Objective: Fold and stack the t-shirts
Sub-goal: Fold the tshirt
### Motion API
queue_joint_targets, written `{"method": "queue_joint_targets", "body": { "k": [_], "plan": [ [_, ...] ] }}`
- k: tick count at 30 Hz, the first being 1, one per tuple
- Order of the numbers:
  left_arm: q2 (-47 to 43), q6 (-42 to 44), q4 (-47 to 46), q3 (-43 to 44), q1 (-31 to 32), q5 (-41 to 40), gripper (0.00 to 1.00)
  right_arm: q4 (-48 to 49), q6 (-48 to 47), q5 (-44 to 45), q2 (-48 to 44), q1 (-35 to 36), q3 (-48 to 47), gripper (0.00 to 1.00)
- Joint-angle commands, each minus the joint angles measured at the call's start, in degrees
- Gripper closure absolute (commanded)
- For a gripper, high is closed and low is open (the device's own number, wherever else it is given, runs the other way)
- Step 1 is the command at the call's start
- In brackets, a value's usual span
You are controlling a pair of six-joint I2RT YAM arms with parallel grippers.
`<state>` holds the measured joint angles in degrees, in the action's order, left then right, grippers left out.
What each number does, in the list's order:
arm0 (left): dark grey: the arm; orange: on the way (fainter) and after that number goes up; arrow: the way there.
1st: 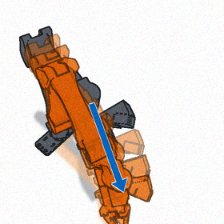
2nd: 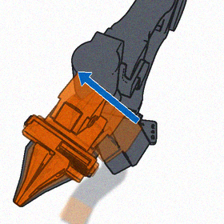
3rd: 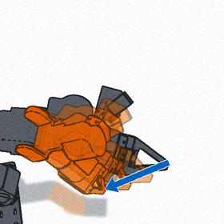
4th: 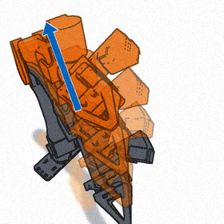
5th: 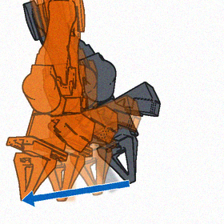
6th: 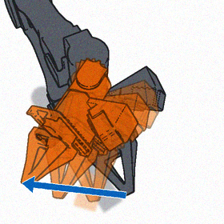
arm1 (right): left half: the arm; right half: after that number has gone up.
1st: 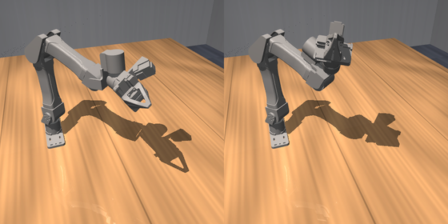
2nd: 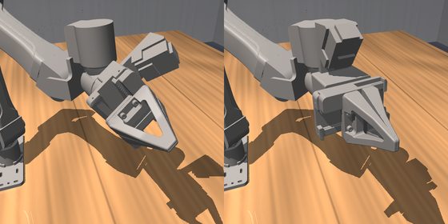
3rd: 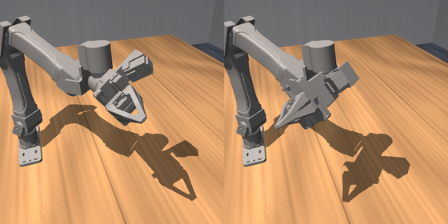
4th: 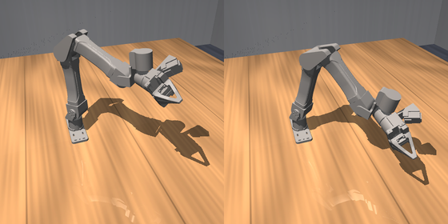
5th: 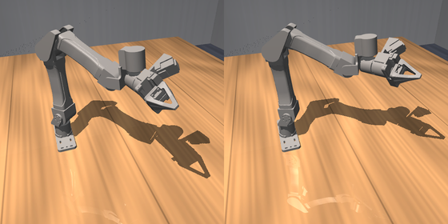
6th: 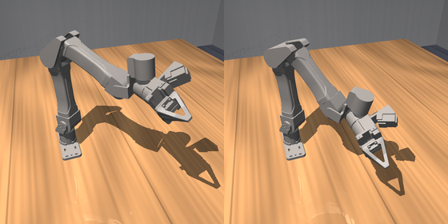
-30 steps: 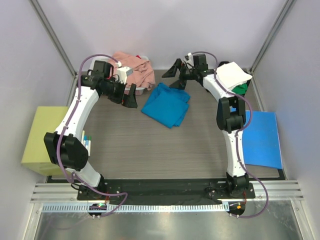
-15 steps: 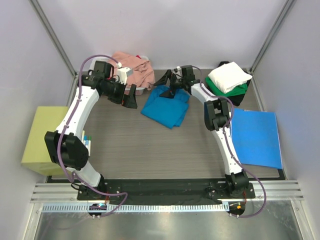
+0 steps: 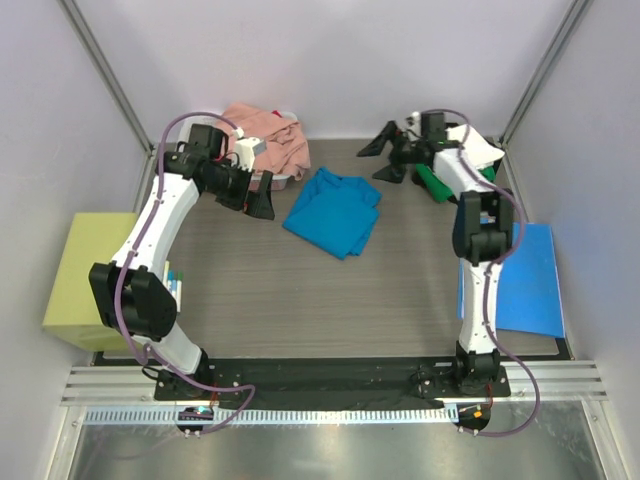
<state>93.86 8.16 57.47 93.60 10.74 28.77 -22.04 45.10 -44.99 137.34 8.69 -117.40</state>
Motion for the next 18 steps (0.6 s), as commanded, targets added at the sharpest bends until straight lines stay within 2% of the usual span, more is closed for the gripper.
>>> {"method": "queue_joint_targets", "body": {
  "k": [1,9,18],
  "plan": [
    [-2.5,0.6,-0.7,-1.1,-0.3,1.6,0.00,-2.5,-6.9,7.5,-9.9,-6.8,10.5,0.00],
    [-2.7,0.9,-0.1,-0.3,-0.3,1.5,0.00,0.0,-8.5,9.0,-13.2,-6.7,25.4,0.00],
    [-1.4,0.4,0.4,1.8,-0.2,2.3,0.00,0.8,-9.9,8.6,-11.7,-3.7,30.5,0.00]
  ]
}}
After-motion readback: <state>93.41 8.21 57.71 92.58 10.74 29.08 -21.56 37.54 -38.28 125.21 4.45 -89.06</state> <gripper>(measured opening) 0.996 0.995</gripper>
